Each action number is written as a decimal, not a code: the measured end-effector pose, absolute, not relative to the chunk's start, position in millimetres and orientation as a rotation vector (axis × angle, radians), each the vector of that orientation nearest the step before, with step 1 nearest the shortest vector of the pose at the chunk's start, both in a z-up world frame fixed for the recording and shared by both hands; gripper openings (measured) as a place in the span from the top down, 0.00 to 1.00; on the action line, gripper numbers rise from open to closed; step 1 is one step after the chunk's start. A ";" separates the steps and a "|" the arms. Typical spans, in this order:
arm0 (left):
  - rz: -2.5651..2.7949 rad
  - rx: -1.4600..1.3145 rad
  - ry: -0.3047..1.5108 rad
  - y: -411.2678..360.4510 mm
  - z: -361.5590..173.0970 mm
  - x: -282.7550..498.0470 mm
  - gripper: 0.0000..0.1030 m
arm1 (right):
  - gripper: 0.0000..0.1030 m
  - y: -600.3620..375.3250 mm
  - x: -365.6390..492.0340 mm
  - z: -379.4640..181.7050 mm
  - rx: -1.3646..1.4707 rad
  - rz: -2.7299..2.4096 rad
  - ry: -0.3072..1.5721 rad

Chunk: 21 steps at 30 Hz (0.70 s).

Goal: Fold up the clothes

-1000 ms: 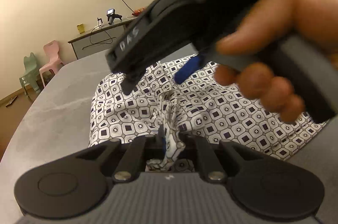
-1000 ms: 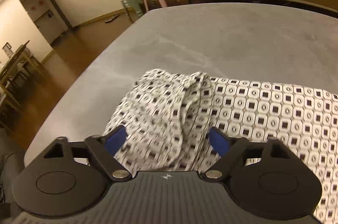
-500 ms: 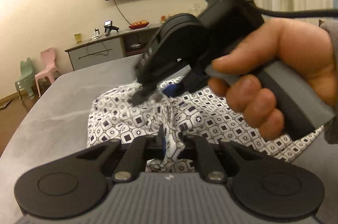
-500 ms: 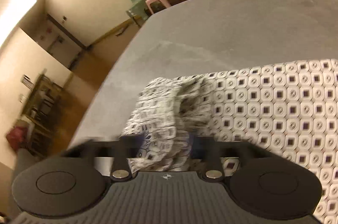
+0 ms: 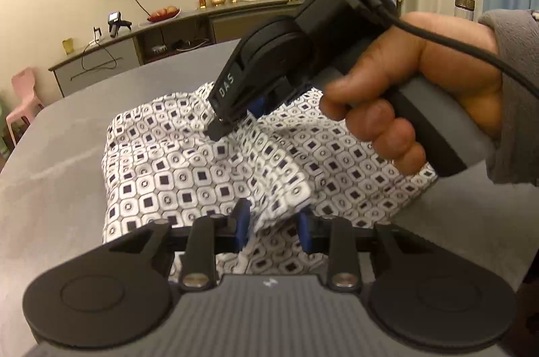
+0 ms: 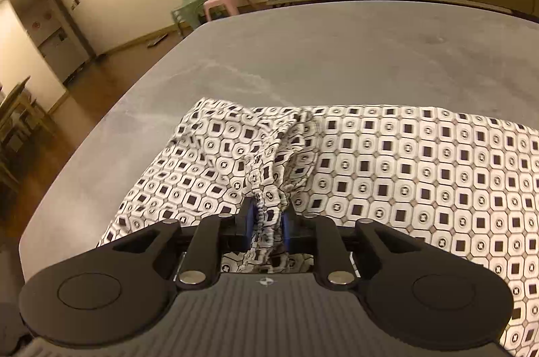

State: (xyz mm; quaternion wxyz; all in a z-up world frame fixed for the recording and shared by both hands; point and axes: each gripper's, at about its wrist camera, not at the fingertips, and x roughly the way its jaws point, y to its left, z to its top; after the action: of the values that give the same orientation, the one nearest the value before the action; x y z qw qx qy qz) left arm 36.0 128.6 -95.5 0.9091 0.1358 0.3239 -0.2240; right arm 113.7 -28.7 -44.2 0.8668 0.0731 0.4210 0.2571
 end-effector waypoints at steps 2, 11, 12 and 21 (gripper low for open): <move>-0.475 0.259 0.647 136.9 -86.8 34.8 0.70 | 0.57 -30.0 110.7 -39.7 0.138 0.529 0.871; -0.296 0.035 0.677 197.5 -69.0 50.4 0.64 | 0.54 12.0 114.7 -16.8 -0.144 0.468 0.675; -0.292 0.051 0.708 194.0 -76.0 54.2 0.64 | 0.55 22.1 117.7 -19.5 -0.177 0.505 0.695; -0.299 0.095 0.808 183.7 -94.0 56.0 0.63 | 0.60 52.2 155.2 -32.6 -0.263 0.357 0.789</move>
State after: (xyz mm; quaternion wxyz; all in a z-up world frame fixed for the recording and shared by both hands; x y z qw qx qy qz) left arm 56.0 183.7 -94.0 0.9075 0.0462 0.3915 -0.1450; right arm 155.2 52.2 -32.6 0.8993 -0.1269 0.3812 0.1725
